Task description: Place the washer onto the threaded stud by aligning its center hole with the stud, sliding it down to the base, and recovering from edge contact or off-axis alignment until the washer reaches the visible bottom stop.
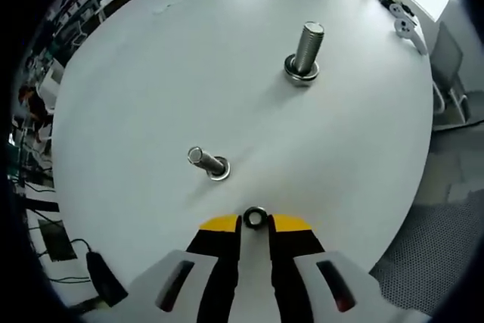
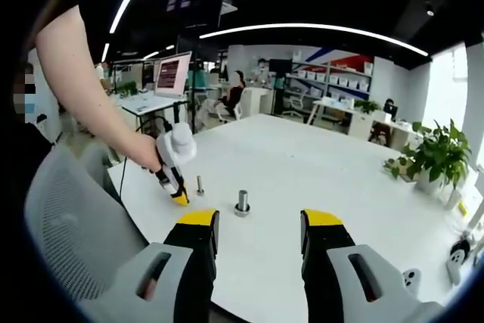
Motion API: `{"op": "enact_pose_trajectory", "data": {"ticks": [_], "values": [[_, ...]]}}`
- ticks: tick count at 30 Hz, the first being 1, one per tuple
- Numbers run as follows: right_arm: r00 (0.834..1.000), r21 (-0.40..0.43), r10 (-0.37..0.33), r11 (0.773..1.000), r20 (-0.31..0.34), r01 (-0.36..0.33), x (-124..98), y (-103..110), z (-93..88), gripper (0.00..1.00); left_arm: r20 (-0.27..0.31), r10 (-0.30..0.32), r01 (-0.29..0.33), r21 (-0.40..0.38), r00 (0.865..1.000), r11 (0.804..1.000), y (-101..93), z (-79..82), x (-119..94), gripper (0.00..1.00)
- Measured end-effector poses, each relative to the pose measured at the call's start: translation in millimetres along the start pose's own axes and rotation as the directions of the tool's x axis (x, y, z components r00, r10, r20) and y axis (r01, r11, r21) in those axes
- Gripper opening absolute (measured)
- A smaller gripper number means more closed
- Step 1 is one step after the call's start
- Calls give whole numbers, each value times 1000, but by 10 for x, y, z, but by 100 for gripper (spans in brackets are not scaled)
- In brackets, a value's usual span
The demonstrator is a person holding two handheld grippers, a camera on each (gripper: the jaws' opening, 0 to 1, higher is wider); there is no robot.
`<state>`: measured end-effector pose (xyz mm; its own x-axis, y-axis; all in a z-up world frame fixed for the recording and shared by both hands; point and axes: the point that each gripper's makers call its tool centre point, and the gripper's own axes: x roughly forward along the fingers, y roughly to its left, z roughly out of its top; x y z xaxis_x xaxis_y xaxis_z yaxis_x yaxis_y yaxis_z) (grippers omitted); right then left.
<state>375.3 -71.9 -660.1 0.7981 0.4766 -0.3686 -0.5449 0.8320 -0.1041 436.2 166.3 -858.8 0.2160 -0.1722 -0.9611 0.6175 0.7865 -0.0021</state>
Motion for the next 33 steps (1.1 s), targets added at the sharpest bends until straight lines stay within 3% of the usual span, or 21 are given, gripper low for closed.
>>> {"op": "enact_pose_trajectory", "data": {"ticks": [5,12,19,33], "values": [[1000,-1,-3,1000,-3,3,2,-8,-8,45,-11,-15,15,4,1000,1000,-45,44,7,16],[1000,5,-9,1000,-2,9,-2,-22,-11,45,-50,-9,14,99,999,995,-84,35,16,13],[1000,4,-11,1000,-3,11,-2,-27,-13,45,-66,-25,30,76,998,997,-35,-37,3,12],[1000,-1,-14,1000,-8,14,3,-29,-22,45,-62,-23,27,66,998,997,-58,-32,6,12]]}}
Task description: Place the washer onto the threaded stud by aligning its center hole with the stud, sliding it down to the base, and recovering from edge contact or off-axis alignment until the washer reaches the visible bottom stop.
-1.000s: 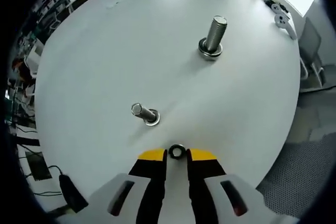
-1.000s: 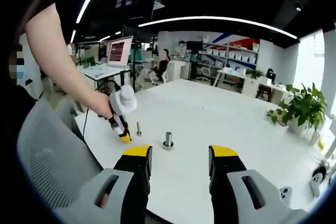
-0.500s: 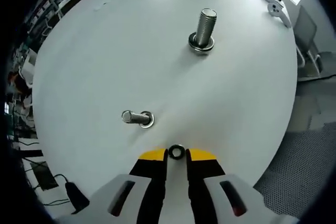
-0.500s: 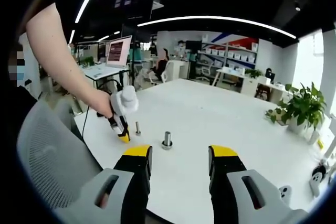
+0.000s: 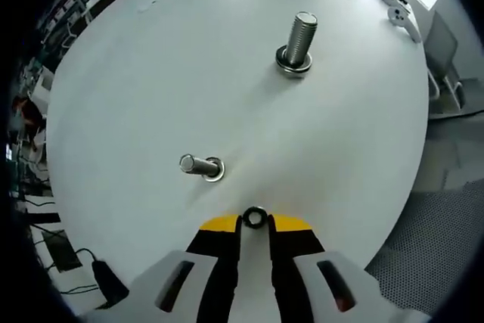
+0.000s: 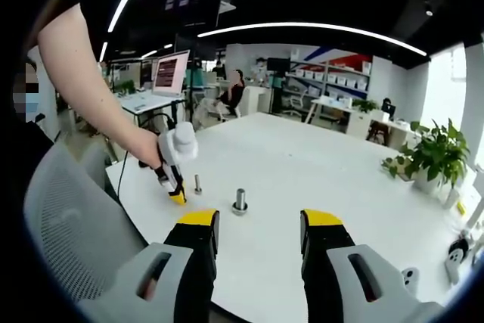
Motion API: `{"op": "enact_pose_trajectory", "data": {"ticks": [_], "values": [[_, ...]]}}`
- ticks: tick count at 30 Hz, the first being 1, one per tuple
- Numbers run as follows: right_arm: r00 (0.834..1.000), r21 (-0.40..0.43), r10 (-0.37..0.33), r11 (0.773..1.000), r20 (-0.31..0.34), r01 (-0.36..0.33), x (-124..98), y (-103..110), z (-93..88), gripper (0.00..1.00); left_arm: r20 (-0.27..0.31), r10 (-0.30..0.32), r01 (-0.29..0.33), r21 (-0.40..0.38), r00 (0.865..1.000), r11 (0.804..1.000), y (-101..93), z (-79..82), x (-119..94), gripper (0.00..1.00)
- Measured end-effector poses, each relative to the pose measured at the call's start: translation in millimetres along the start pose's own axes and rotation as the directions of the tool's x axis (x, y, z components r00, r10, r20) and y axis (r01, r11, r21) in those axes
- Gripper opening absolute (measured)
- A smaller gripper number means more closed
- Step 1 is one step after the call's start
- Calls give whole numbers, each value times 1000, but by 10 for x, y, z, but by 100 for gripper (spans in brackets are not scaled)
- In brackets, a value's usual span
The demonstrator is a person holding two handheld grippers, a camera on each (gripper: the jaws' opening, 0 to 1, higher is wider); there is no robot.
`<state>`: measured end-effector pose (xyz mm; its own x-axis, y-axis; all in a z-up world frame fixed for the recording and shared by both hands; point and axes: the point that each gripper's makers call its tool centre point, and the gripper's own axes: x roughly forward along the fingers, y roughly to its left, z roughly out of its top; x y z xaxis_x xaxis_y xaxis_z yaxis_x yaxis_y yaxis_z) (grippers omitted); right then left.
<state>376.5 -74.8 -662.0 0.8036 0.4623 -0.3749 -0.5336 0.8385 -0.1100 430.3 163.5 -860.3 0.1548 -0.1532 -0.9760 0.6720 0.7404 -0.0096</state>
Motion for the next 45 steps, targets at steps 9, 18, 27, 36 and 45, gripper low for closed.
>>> {"op": "enact_pose_trajectory", "data": {"ticks": [9,18,27,36,45], "values": [[1000,-2,-3,1000,-2,3,-4,-1,-5,45,-5,11,-11,67,1000,998,-25,3,-11,9],[1000,-5,-6,1000,-4,6,-4,-8,-10,45,6,7,-8,66,1000,998,10,7,-13,9],[1000,-4,-4,1000,-1,4,-3,-3,-3,45,18,14,-16,83,1000,996,12,-17,-50,9],[1000,-8,4,1000,-3,-4,4,14,-3,45,80,33,-37,52,996,998,137,40,-214,9],[1000,-24,8,1000,-12,-8,9,25,-18,44,149,74,-84,59,986,995,261,203,-435,9]]}}
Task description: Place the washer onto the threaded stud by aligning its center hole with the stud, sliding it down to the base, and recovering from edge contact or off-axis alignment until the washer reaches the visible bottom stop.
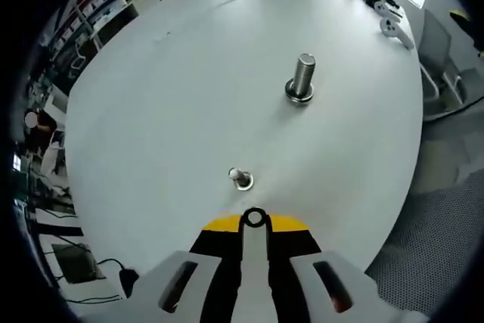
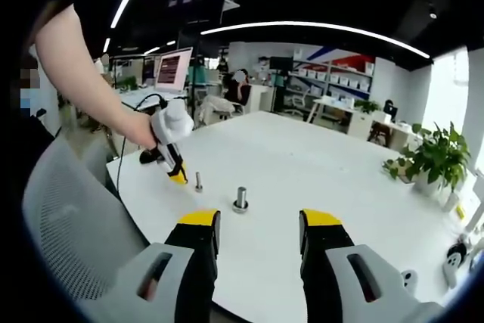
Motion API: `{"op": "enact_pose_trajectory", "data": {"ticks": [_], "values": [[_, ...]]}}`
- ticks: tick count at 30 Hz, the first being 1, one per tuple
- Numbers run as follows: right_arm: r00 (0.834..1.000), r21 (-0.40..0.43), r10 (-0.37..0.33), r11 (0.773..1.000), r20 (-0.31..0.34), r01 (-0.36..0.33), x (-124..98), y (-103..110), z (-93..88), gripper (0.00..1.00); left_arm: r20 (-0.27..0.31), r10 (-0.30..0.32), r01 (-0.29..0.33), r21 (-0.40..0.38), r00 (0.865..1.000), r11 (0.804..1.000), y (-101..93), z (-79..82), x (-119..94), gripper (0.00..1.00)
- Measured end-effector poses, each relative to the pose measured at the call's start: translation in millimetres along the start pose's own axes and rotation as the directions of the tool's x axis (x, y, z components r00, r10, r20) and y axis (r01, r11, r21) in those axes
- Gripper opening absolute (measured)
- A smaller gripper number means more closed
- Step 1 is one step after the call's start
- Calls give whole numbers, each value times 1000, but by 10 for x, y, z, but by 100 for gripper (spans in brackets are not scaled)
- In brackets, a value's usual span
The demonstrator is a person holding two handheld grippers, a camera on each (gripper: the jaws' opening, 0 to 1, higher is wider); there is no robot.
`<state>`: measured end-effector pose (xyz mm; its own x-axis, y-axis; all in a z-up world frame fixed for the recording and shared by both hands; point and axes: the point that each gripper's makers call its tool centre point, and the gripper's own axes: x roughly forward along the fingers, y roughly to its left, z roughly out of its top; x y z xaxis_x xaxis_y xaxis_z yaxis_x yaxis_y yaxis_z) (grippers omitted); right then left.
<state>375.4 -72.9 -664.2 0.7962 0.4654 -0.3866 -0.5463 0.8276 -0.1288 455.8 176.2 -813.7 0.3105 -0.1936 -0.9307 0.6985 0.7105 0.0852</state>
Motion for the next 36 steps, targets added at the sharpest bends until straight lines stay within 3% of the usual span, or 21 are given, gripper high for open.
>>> {"op": "enact_pose_trajectory", "data": {"ticks": [11,36], "values": [[1000,8,1,1000,10,-2,-8,4,21,44,34,26,-28,39,999,999,91,248,-104,9],[1000,9,-6,1000,12,6,-11,-11,22,44,-24,22,-19,114,999,993,70,343,-29,9]]}}
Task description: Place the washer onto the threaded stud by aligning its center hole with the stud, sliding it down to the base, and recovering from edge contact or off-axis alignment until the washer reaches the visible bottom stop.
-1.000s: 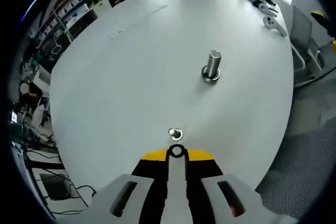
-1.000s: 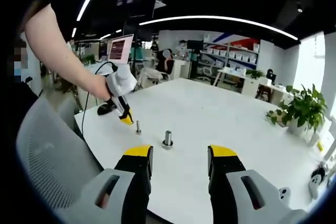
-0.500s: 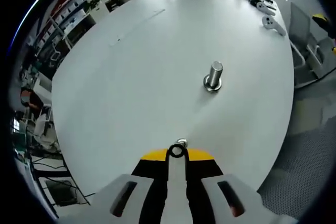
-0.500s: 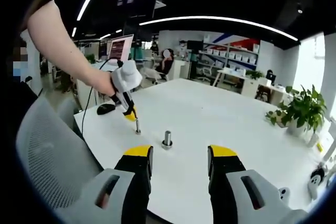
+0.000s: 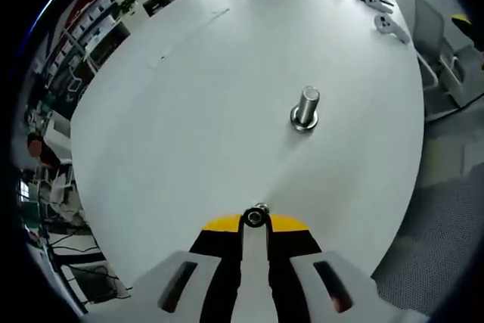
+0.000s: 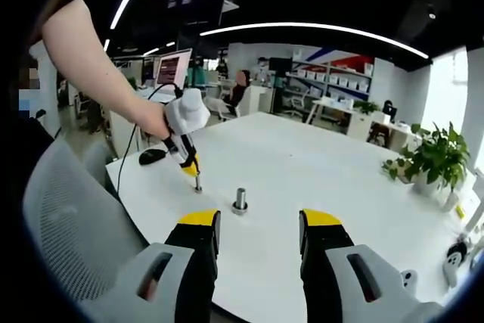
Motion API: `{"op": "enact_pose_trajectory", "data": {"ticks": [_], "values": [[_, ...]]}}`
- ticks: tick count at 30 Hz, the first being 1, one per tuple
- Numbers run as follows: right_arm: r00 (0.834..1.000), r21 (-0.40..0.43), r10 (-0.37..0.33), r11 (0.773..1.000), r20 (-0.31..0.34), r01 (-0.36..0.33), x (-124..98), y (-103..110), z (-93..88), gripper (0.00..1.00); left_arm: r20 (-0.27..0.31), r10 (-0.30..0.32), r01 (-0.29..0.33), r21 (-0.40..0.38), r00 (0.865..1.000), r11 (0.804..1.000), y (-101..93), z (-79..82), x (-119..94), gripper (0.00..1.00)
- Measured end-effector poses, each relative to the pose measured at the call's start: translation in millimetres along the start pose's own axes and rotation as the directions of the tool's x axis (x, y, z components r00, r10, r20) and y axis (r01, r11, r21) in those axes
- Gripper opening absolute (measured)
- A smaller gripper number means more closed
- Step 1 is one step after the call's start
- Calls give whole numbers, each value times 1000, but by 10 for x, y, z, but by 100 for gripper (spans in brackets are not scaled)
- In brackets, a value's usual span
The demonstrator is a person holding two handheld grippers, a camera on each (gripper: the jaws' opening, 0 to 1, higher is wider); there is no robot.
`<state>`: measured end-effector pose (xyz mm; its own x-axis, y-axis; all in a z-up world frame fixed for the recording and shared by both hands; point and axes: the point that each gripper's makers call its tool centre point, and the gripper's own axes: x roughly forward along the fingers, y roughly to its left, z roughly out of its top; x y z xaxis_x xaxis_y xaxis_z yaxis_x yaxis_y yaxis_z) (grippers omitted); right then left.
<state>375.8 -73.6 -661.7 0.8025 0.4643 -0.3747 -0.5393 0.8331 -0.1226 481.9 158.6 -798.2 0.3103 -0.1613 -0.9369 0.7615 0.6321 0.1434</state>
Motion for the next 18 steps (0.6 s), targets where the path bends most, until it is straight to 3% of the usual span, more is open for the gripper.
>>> {"op": "enact_pose_trajectory", "data": {"ticks": [18], "values": [[1000,-1,-5,1000,-4,5,-3,-14,-9,44,-13,-14,14,-23,1000,1000,19,-19,36,9]]}}
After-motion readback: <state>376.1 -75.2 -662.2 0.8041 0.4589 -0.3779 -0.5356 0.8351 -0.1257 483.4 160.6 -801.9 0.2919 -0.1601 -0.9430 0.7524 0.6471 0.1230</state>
